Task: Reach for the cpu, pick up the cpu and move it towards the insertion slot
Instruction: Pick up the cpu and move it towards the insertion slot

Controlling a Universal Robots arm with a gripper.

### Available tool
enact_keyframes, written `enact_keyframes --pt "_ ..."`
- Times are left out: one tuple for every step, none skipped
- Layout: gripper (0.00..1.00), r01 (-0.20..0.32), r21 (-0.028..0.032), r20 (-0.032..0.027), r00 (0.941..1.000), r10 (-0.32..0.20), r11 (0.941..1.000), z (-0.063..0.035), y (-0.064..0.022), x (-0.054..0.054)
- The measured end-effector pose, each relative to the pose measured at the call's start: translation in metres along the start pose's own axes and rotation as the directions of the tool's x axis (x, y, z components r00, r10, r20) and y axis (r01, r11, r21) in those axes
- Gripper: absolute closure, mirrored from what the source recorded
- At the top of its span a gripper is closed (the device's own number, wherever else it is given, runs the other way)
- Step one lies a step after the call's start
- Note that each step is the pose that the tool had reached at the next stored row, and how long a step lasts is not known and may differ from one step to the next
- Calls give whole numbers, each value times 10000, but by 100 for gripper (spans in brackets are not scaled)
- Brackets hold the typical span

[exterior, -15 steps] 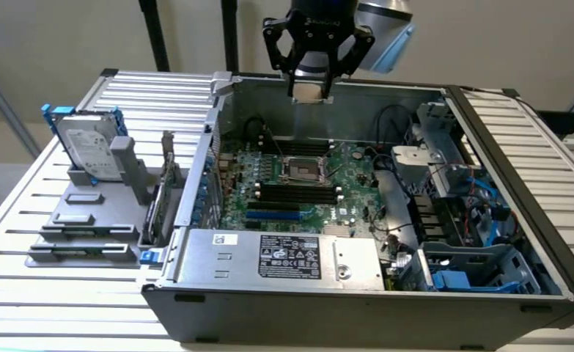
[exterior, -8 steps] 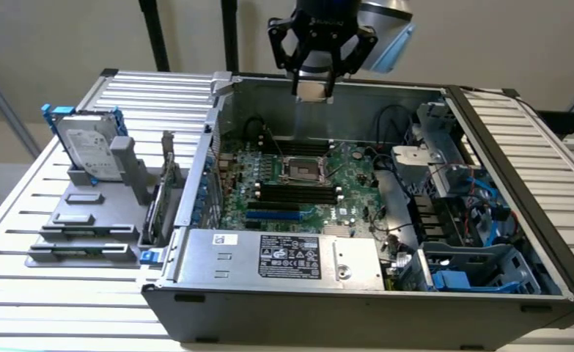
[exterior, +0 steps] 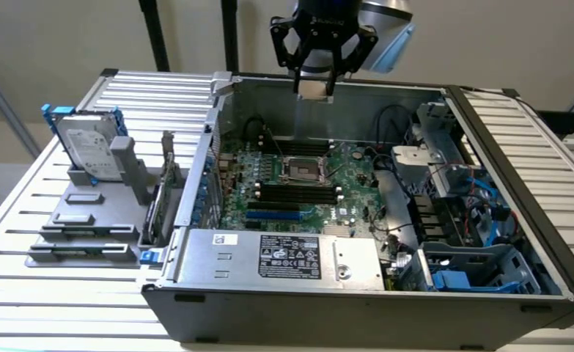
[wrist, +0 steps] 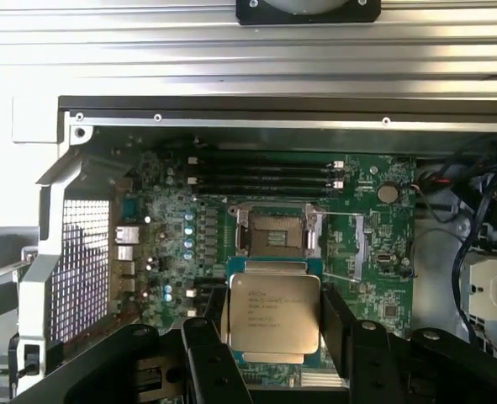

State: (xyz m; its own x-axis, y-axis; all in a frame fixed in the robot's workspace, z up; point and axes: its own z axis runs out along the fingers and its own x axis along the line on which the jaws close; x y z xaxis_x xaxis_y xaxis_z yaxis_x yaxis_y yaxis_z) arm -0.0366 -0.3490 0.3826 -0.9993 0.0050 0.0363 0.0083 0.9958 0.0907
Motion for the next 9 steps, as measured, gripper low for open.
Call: enact_keyframes --pt "46 -28 -1 4 10000 28 10000 1 8 -1" --pt "46 -52 -2 8 10000 52 10000 3 18 -1" --pt "46 -73 -3 13 10000 73 10000 5 29 -2" --pt "46 -89 -4 18 10000 89 10000 7 40 -2" --pt "46 -104 -4 21 9999 104 9999 8 50 -2" --pt "46 -113 -11 30 9999 113 9999 10 61 -2" --pt "46 -119 -15 35 9999 119 9999 11 72 -3" --pt "46 -124 -25 44 9999 124 9999 14 84 -4" --pt "46 -130 -35 51 9999 130 9999 15 94 -4"
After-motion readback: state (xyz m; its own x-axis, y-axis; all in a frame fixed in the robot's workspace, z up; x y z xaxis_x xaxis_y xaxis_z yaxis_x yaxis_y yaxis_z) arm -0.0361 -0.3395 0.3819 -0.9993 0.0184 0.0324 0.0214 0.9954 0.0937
